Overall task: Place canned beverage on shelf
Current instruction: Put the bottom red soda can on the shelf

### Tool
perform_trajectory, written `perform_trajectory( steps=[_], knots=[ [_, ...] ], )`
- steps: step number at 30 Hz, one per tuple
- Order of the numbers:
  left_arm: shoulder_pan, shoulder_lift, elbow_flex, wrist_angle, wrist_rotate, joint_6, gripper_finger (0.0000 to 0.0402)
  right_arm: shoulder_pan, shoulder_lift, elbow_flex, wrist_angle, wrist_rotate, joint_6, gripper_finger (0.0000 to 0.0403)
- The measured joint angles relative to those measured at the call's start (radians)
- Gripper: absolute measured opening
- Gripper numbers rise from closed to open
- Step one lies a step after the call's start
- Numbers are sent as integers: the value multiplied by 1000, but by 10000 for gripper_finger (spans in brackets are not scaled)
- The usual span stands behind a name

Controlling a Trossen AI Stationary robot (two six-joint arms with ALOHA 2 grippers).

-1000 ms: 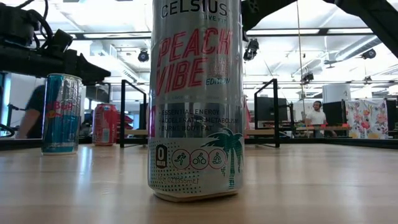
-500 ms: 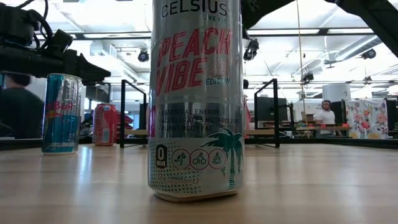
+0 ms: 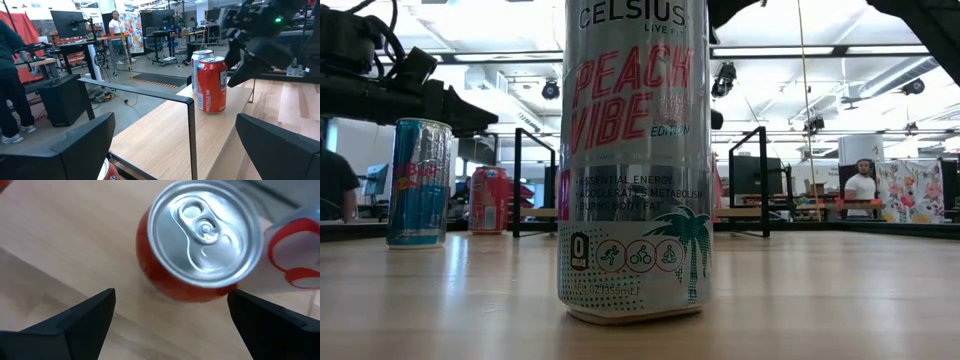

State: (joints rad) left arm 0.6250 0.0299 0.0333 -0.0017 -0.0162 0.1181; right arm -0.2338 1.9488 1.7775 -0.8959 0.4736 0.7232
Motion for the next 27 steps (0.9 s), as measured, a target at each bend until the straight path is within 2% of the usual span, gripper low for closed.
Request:
perform_trajectory(
  steps=[5,8,15,27],
  knots=[
    [0,0,0,0,0,0,398,40,0,0,-2,137,92,370],
    [0,0,0,0,0,0,398,48,0,0,-2,183,148,370],
    [0,0,0,0,0,0,398,46,0,-4,10,209,183,370],
    [0,0,0,0,0,0,398,36,0,-55,129,266,143,370]
  ],
)
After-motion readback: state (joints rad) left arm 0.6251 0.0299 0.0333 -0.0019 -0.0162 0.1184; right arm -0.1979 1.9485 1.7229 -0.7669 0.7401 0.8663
